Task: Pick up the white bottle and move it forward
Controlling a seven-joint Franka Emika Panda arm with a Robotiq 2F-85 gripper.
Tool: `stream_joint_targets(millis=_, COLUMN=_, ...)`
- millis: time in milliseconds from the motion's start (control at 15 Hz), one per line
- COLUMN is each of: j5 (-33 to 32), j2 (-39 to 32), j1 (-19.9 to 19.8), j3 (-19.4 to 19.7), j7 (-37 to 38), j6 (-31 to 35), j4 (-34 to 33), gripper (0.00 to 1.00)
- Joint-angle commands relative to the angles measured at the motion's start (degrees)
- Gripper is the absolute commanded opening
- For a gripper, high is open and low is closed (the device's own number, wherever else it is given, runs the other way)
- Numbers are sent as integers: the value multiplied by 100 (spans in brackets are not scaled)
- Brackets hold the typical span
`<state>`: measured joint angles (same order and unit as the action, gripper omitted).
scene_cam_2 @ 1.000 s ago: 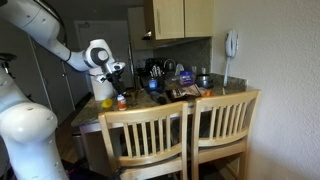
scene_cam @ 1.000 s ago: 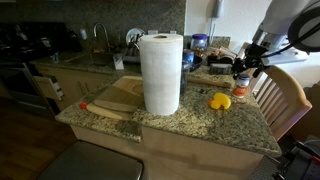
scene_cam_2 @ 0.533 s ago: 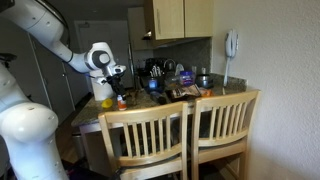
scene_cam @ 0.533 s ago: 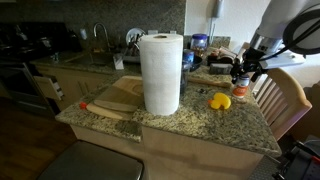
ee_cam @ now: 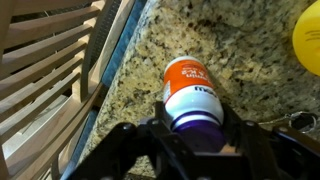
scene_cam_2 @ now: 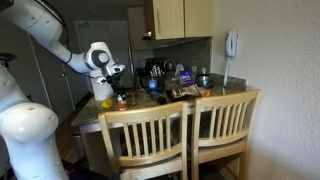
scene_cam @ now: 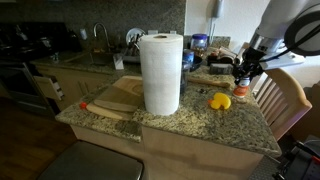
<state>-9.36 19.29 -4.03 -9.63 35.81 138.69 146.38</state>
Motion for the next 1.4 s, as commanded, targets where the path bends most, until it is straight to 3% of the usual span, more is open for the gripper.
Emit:
stream_joint_targets(millis=0, j5=-334, j2=67, j1=-69, j3=-108, j7=237, j6=112, j4=55, gripper=30)
stream_joint_targets(millis=200, j5=-787, j2=245, j1=-149, j3=-238, j7=598, j6=158, j4=71, gripper=30)
stream_joint_targets(millis=267, j5=-1186, j2=503, j1=-239, j3=-364, j7=924, j6=214, j4=133, gripper=30)
stream_joint_targets(millis=467, j5=-1508, j2=1472, j1=-79, j3=-478, j7=1137, j6=-146, j4=125, gripper=30)
stream_joint_targets(millis=667, j5=-1683, j2=1799, j1=-358, j3=-632, j7=1182, j6=-400, j4=-668, gripper=30)
stream_joint_targets(millis=933, j5=-2075, j2=1213, j1=-1263, j3=-700, j7=1665, j6=-435, j4=-2098, gripper=30)
stream_joint_targets(millis=1200, j5=-3034, j2=174, j1=-2277, j3=-987, j7=2638, j6=-658, j4=-3364, gripper=30)
stream_joint_targets(millis=1333, j5=-3284, j2=-61, j1=-1665, j3=-638, j7=2690, j6=-868, j4=-3474, gripper=30)
